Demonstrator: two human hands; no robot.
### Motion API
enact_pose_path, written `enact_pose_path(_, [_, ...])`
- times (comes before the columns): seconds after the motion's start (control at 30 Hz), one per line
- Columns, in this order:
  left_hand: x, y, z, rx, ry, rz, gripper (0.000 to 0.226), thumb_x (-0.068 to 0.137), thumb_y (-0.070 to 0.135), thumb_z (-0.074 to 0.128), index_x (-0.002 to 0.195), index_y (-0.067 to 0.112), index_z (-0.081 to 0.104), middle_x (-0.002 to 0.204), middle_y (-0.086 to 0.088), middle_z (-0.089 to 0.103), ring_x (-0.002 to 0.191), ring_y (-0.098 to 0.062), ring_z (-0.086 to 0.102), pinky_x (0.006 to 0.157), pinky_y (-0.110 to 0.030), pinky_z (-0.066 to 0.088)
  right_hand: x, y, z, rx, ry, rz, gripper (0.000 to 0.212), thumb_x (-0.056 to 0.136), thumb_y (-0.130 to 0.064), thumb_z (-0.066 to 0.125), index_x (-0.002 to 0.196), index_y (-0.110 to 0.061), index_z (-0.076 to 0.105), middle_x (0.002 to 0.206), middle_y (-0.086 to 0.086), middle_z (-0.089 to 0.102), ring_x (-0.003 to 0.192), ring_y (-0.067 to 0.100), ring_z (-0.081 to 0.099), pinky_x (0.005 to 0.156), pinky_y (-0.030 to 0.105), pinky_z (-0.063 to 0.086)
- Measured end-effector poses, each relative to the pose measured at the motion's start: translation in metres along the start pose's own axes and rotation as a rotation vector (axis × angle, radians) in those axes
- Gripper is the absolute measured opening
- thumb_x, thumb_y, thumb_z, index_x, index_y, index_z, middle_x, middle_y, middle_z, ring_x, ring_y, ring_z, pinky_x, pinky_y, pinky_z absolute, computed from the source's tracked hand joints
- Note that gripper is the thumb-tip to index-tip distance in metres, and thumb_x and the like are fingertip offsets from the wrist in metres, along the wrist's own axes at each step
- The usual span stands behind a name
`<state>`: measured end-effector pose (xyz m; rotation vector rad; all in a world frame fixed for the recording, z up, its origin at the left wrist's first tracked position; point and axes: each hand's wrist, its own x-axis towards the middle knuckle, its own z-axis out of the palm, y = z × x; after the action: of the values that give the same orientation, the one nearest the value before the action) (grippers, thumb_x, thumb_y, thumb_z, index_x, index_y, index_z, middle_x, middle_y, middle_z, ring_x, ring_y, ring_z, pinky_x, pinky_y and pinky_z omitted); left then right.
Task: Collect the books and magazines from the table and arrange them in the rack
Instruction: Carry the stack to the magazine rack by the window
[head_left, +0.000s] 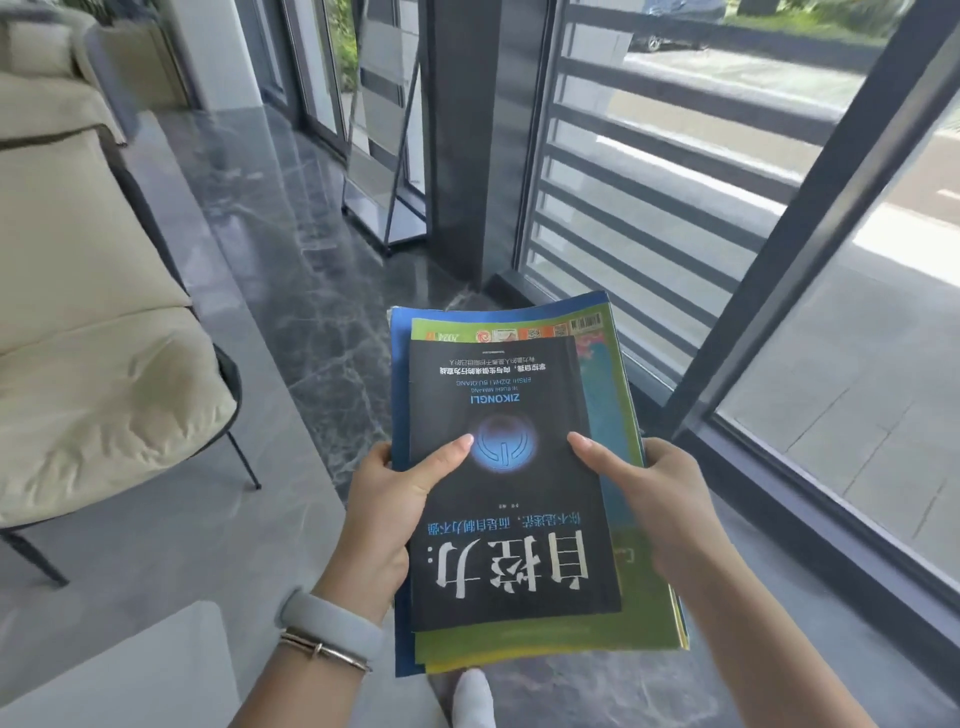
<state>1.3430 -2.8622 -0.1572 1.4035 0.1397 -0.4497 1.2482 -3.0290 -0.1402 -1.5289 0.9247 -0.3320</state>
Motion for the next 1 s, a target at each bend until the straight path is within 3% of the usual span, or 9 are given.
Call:
enact_pose_path(0.13, [0.089, 0.044, 0.026, 0.004, 0.054, 0.014, 0.045, 0.060, 0.023, 0.081, 0.096, 0.007, 0.059, 0.088, -0.010, 0.071, 0.070, -0.023, 0.069, 0.060, -0.031, 0.056, 0.093, -0.052, 0.035, -0.016, -0.054, -0.014, 0.043, 0.067, -0.038, 0.083, 0.088, -0.004, 0.067, 0.092, 0.022, 0.075, 0.077, 0.036, 0.071, 0.077, 0.049, 0.058])
enact_pose_path(0.27, [0.177, 0.083, 0.046, 0.001, 0.107, 0.031, 0.043, 0.058, 0.025, 0.082, 0.092, 0.010, 0.059, 0.088, -0.010, 0.071, 0.075, -0.026, 0.070, 0.068, -0.036, 0.057, 0.182, -0.097, 0.073, -0.010, -0.091, -0.032, 0.051, 0.066, -0.040, 0.083, 0.090, 0.002, 0.065, 0.093, 0.026, 0.073, 0.079, 0.042, 0.070, 0.073, 0.047, 0.058])
enact_pose_path(0.37, [0.252, 0.107, 0.062, -0.003, 0.146, 0.041, 0.039, 0.058, 0.024, 0.082, 0.089, 0.013, 0.060, 0.085, -0.008, 0.072, 0.072, -0.024, 0.069, 0.066, -0.034, 0.056, 0.258, -0.126, 0.106, 0.005, -0.140, -0.056, 0.042, 0.069, -0.035, 0.083, 0.078, -0.001, 0.061, 0.069, 0.014, 0.068, 0.053, 0.018, 0.063, 0.047, 0.018, 0.049])
enact_pose_path(0.43, [0.302, 0.119, 0.071, -0.024, 0.171, 0.046, 0.037, 0.059, 0.023, 0.081, 0.088, 0.013, 0.060, 0.084, -0.007, 0.072, 0.070, -0.022, 0.069, 0.063, -0.032, 0.055, 0.309, -0.141, 0.129, 0.010, -0.185, -0.067, 0.036, 0.071, -0.034, 0.082, 0.073, -0.007, 0.058, 0.064, 0.004, 0.062, 0.049, 0.012, 0.058, 0.042, 0.018, 0.044])
enact_pose_path(0.57, [0.406, 0.152, 0.089, -0.059, 0.250, 0.054, 0.038, 0.059, 0.022, 0.082, 0.088, 0.011, 0.059, 0.086, -0.009, 0.071, 0.073, -0.025, 0.069, 0.067, -0.034, 0.056, 0.416, -0.182, 0.182, 0.009, -0.260, -0.096, 0.035, 0.072, -0.033, 0.082, 0.069, -0.011, 0.055, 0.060, 0.000, 0.058, 0.050, 0.014, 0.053, 0.036, 0.012, 0.039])
enact_pose_path(0.8, [0.562, 0.236, 0.092, -0.090, 0.397, 0.079, 0.037, 0.062, 0.022, 0.081, 0.089, 0.009, 0.059, 0.081, -0.006, 0.070, 0.060, -0.015, 0.068, 0.047, -0.022, 0.052, 0.563, -0.273, 0.296, -0.062, -0.408, -0.102, 0.039, 0.069, -0.033, 0.083, 0.089, -0.004, 0.068, 0.085, 0.012, 0.076, 0.073, 0.029, 0.072, 0.064, 0.034, 0.059])
enact_pose_path(0.9, [0.624, 0.265, 0.076, -0.094, 0.445, 0.088, 0.035, 0.062, 0.021, 0.081, 0.087, 0.011, 0.058, 0.083, -0.006, 0.071, 0.061, -0.015, 0.069, 0.047, -0.022, 0.053, 0.612, -0.298, 0.353, -0.064, -0.455, -0.091, 0.038, 0.070, -0.032, 0.083, 0.091, -0.004, 0.068, 0.085, 0.011, 0.076, 0.074, 0.028, 0.073, 0.060, 0.029, 0.061])
enact_pose_path(1.0, [0.692, 0.285, 0.054, -0.101, 0.481, 0.074, 0.036, 0.061, 0.022, 0.082, 0.087, 0.012, 0.058, 0.084, -0.008, 0.071, 0.067, -0.019, 0.070, 0.051, -0.025, 0.055, 0.661, -0.315, 0.417, -0.083, -0.478, -0.080, 0.042, 0.068, -0.034, 0.083, 0.090, -0.002, 0.068, 0.092, 0.018, 0.075, 0.082, 0.034, 0.072, 0.072, 0.043, 0.059])
